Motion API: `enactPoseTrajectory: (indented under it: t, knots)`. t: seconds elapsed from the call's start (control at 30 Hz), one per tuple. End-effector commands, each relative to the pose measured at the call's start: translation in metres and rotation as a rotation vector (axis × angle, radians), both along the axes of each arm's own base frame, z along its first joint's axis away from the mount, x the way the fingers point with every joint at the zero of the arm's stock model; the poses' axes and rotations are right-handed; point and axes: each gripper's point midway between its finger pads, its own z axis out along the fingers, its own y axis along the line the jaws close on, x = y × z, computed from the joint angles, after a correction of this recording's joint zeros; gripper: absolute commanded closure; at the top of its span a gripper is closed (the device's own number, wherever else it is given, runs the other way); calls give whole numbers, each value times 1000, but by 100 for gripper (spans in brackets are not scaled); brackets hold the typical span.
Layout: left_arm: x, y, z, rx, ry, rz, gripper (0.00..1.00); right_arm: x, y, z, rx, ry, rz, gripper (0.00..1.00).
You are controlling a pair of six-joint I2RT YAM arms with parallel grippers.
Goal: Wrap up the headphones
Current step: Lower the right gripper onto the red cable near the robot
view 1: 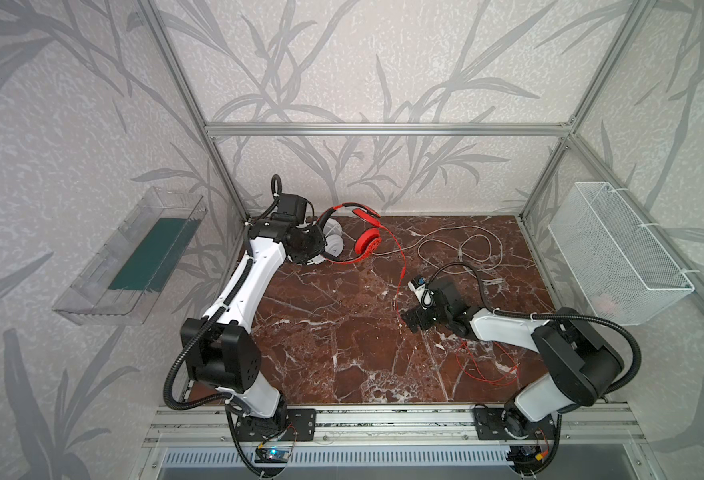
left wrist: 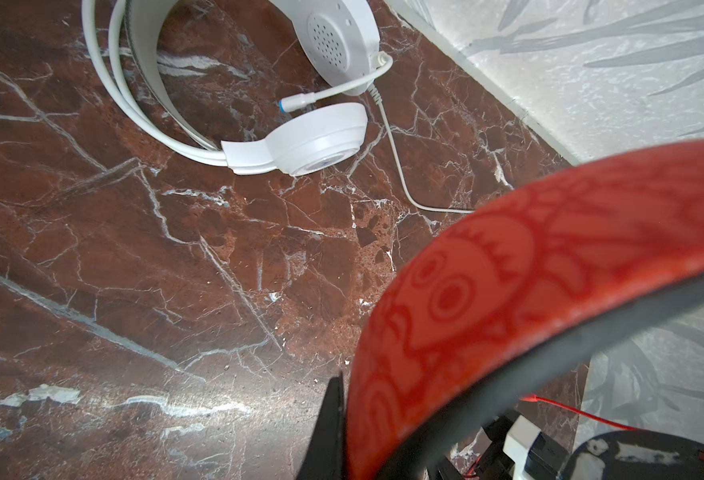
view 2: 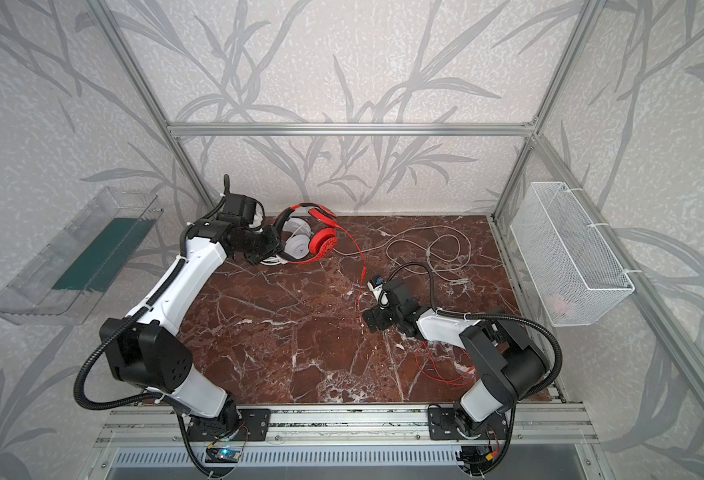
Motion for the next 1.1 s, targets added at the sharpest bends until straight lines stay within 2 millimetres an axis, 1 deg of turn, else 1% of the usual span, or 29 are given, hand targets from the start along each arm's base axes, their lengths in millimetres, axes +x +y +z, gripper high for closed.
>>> enactPoseTrajectory:
  t: [0.0,0.1,0.17,0.37,0.5,0.57,0.63,0.7,0.77,0.87,0.97,1.07]
  knots:
    - [-2,2,29,-27,-66,5,100,7,-4,3,-88,-13,17,5]
    - [-2,3,25,-19,-57,7,100,5,-8,9,-108,-19,28,4]
    - [-1,5,22,-15,-52,8,100,1,-4,13,-91,-22,57,4]
    - [0,9,22,-2,-52,11,100,-2,-1,24,-96,18,73,4]
    - [1,13,19,14,-45,11,100,-2,2,47,-93,-5,106,1]
    - [1,14,17,21,-40,9,100,-7,3,58,-103,-20,155,0]
    - [1,15,15,28,-37,7,100,-13,3,69,-126,-31,221,1]
    - [2,16,12,32,-31,6,100,-24,2,73,-167,-15,314,1]
    - [2,16,11,35,-29,3,100,-34,-3,71,-226,9,398,1]
    - [2,17,9,39,-24,1,100,-43,-18,59,-352,50,478,1]
    - [1,17,7,44,-20,-2,100,-42,-34,45,-472,70,521,1]
    - [0,17,6,47,-17,-6,100,-36,-41,35,-537,54,531,0]
